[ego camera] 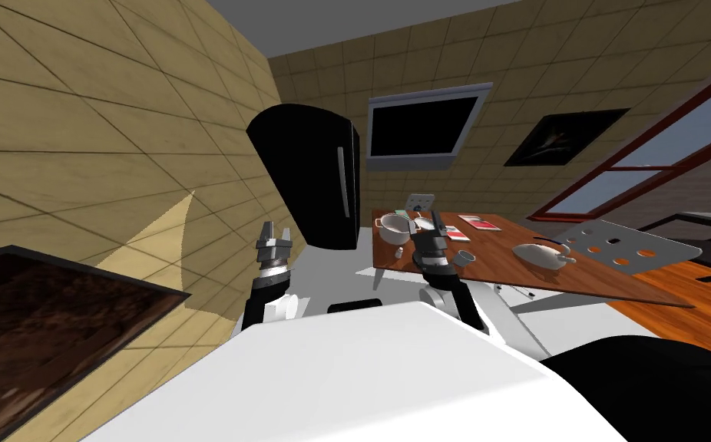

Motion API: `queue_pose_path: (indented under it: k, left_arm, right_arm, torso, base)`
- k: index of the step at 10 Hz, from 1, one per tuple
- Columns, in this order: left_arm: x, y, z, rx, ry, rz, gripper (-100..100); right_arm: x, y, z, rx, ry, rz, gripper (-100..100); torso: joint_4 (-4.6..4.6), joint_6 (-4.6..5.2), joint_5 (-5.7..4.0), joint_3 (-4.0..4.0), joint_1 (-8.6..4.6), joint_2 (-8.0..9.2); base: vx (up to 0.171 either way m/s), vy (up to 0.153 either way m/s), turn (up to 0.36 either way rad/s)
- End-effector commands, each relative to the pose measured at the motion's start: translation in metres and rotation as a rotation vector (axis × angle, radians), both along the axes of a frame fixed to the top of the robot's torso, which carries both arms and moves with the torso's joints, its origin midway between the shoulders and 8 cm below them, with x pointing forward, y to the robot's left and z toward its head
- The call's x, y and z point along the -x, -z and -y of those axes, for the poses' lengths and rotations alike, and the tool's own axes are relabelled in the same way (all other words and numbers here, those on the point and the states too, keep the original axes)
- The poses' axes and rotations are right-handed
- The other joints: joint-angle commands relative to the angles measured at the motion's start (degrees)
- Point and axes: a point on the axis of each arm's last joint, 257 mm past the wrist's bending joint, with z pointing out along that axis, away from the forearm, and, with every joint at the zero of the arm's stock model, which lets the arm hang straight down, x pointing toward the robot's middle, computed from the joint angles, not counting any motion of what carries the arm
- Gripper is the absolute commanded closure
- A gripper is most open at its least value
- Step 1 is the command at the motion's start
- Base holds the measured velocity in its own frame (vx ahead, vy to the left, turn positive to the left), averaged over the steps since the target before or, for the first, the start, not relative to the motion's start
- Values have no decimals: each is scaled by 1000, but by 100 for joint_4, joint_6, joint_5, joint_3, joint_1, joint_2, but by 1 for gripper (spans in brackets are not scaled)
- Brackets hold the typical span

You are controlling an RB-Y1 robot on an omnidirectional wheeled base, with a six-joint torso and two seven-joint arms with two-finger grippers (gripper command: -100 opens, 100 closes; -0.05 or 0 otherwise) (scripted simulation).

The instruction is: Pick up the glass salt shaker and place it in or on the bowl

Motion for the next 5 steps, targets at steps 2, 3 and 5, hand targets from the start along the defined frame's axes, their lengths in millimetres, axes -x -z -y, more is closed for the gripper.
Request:
queue_pose_path:
  k: [2,3,5]
  left_arm:
    - [0,0,0,0,0,0,0]
    - [0,0,0,0,0,0,0]
    - [0,0,0,0,0,0,0]
  right_arm:
    - [-9,45,27,-41,-1,-148,-100]
    - [-11,61,39,-64,1,-200,-100]
    - [-13,82,53,-93,6,-270,-100]
  torso:
    - [-2,1,2,-6,16,-12]
    - [-5,1,7,-13,36,-24]
    - [-5,-2,3,-13,3,-21]
  base:
    - [165,199,-151]
    - [197,219,-175]
    - [116,107,-77]
